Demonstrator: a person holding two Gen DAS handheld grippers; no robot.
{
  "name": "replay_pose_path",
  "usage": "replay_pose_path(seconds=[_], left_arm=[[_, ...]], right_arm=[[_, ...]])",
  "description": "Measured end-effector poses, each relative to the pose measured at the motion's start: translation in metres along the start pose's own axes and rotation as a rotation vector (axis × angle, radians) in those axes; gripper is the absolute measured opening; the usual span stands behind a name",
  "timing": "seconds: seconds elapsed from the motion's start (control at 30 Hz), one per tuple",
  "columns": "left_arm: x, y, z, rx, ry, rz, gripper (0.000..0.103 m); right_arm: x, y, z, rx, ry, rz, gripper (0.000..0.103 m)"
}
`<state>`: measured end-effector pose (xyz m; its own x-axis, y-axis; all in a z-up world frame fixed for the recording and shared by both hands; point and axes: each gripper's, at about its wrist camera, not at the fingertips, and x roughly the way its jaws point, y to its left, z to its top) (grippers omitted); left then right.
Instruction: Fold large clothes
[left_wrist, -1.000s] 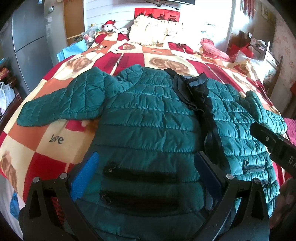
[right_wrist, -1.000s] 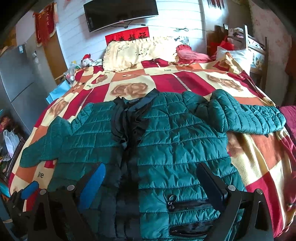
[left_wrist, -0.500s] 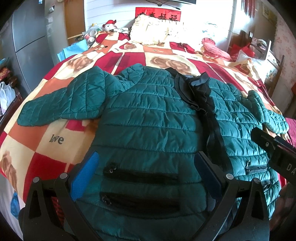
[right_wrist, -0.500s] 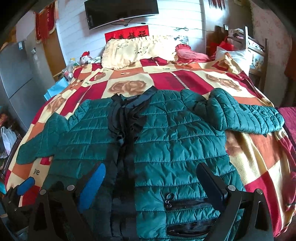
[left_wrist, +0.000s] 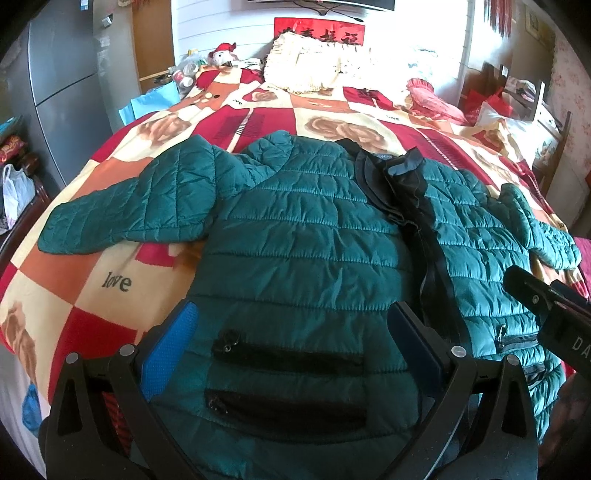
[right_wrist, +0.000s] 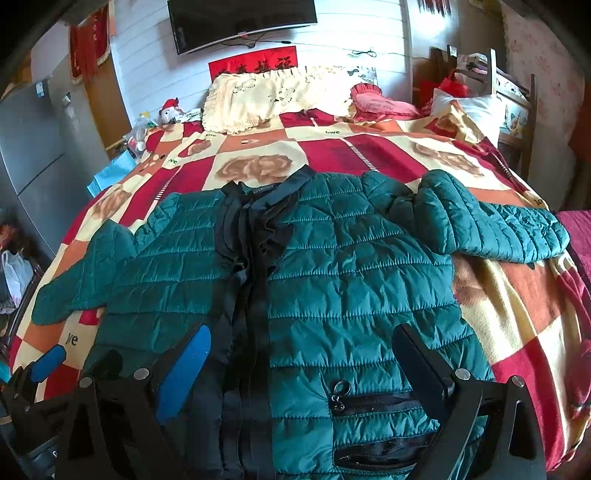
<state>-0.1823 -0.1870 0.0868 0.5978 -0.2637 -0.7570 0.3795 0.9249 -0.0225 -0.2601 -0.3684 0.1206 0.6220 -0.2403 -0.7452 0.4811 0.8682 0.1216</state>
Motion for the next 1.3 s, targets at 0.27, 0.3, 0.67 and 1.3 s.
replay_pose_path(seconds=[0.27, 0.3, 0.67, 1.3], left_arm=[[0.001, 0.001, 0.000, -0.003, 0.000, 0.008, 0.103], [0.002, 0.001, 0.000, -0.004, 0.000, 0.011, 0.103], [0.011, 0.007, 0.006, -0.023, 0.003, 0.024, 0.103], [0.041, 0.037, 0.041, -0.071, 0.003, 0.065, 0.103]], right_arm=[[0.004, 0.000, -0.001, 0.003, 0.015, -0.002, 0.098], [0.004, 0.000, -0.001, 0.000, 0.015, -0.003, 0.098], [0.013, 0.003, 0.003, -0.006, 0.036, -0.006, 0.098], [0.051, 0.014, 0.025, -0.028, 0.078, -0.019, 0.098]])
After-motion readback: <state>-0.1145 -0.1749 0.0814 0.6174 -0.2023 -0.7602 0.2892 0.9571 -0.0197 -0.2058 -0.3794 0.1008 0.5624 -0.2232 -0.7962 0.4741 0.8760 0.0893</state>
